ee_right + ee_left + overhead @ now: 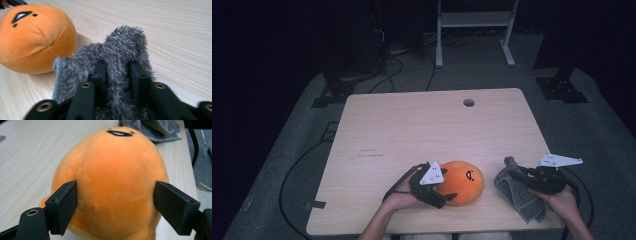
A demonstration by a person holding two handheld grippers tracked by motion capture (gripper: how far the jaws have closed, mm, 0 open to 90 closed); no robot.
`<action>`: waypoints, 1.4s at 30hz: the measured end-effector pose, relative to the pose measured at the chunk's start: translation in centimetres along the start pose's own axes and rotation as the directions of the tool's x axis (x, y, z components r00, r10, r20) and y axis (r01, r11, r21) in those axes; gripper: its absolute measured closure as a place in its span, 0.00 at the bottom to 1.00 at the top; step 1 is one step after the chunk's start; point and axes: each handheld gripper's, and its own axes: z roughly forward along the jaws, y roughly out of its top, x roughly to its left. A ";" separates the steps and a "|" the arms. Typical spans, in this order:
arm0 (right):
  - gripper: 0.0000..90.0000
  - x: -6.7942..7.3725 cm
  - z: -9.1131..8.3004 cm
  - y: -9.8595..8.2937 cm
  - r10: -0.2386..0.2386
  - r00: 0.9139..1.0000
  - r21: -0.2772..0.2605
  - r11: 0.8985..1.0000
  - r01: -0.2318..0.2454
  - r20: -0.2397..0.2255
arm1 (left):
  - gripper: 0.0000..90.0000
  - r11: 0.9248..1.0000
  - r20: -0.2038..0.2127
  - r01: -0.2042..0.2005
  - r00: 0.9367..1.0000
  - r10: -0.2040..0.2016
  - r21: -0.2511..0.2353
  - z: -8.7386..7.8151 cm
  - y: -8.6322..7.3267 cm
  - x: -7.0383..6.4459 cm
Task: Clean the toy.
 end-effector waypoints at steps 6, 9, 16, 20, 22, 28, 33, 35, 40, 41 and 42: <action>0.54 -0.2 0.3 0.1 0.011 1.000 -0.039 0.999 -0.012 -0.010 | 0.19 0.997 0.003 0.028 1.000 -0.028 -0.076 -0.9 0.7 0.4; 0.53 -0.2 0.3 0.2 0.021 1.000 -0.051 0.998 -0.021 -0.018 | 0.18 0.996 -0.010 0.027 1.000 -0.028 -0.090 -0.8 1.3 0.3; 0.52 0.0 0.1 0.1 0.009 0.999 -0.070 0.997 -0.012 -0.037 | 0.18 0.996 0.010 0.022 1.000 -0.021 -0.082 0.7 3.0 0.4; 0.52 0.2 0.2 0.1 0.003 0.998 -0.074 0.997 -0.007 -0.056 | 0.17 0.999 0.019 0.023 1.000 -0.022 -0.032 2.0 3.4 0.5; 0.52 0.3 0.3 0.0 -0.002 0.998 -0.073 0.997 -0.003 -0.065 | 0.14 1.000 0.010 0.023 1.000 -0.023 0.014 2.9 2.9 0.4; 0.53 0.6 0.5 0.4 -0.007 0.997 -0.085 0.996 0.000 -0.077 | 0.28 0.999 -0.015 0.041 0.999 -0.041 -0.001 3.5 1.8 0.1; 0.53 0.9 0.5 0.6 -0.018 0.997 -0.098 0.995 0.010 -0.077 | 0.50 0.999 -0.037 0.024 0.999 -0.023 0.034 3.2 2.4 -0.2; 0.53 1.0 0.4 0.7 -0.015 0.997 -0.106 0.994 0.006 -0.075 | 0.54 0.999 -0.037 0.022 0.999 -0.021 0.028 3.0 2.5 -0.2; 0.53 0.7 0.1 0.8 0.006 0.997 -0.136 0.991 -0.016 -0.074 | 0.58 0.998 -0.030 0.059 0.998 -0.059 -0.028 2.2 2.8 0.0; 0.53 0.7 0.1 0.8 0.006 0.997 -0.136 0.991 -0.016 -0.074 | 0.58 0.998 -0.032 0.059 0.998 -0.060 -0.030 2.0 2.9 0.1; 0.53 0.7 0.0 0.8 0.008 0.997 -0.138 0.990 -0.018 -0.073 | 0.58 0.997 -0.039 0.061 0.997 -0.062 -0.038 1.8 3.0 0.2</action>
